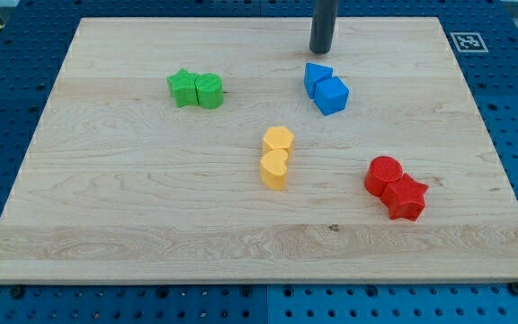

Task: Point your arm at the blue triangle

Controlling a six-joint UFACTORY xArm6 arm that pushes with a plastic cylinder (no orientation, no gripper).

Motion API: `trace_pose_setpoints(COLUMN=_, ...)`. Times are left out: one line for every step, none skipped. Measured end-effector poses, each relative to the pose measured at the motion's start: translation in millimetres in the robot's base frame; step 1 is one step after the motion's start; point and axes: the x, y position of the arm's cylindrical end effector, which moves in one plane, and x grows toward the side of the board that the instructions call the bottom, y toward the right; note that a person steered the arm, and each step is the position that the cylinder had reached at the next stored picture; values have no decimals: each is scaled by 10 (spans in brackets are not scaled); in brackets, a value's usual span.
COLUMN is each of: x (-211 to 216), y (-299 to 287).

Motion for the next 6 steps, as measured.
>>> trace_pose_setpoints(x=0, y=-3)
trace_pose_setpoints(x=0, y=-37)
trace_pose_setpoints(x=0, y=-174)
trace_pose_setpoints(x=0, y=-284)
trace_pose_setpoints(x=0, y=-307)
trace_pose_setpoints(x=0, y=-308)
